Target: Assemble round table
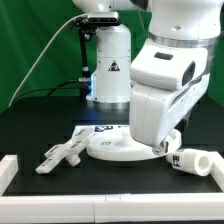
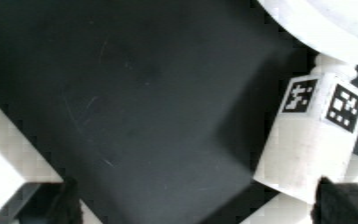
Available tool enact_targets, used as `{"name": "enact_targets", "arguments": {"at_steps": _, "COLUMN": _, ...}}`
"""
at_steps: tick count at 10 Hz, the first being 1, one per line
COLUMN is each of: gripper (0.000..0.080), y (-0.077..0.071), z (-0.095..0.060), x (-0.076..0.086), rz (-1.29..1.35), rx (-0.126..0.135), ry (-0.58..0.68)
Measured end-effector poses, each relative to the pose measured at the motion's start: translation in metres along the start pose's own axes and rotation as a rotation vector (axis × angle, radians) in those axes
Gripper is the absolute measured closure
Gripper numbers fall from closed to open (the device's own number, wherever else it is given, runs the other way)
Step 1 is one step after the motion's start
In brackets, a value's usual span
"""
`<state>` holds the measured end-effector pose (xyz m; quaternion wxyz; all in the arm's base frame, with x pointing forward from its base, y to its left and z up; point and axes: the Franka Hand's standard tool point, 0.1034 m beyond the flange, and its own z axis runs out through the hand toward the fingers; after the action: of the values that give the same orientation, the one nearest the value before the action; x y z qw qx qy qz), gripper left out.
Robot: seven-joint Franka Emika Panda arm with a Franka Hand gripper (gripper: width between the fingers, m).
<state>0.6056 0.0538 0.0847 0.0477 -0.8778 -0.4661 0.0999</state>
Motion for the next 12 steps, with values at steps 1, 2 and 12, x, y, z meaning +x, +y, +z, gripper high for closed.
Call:
{"name": "enact_targets", "arguments": {"at_steps": 1, "gripper": 0.0150, "y": 0.002, "z": 0.000, "x": 0.001, "rz": -0.001, "rx": 0.003, "ry": -0.001}}
{"name": "enact_targets", "arguments": {"at_steps": 2, "gripper": 0.0150, "y": 0.002, "z": 0.000, "x": 0.001, "rz": -0.001, "rx": 0.003, "ry": -0.001}}
{"name": "enact_targets", "arguments": {"at_steps": 12, "gripper": 0.0150, "y": -0.061, "z": 0.013, "x": 0.001, "rz": 0.147, "rx": -0.169, "ry": 0.180}}
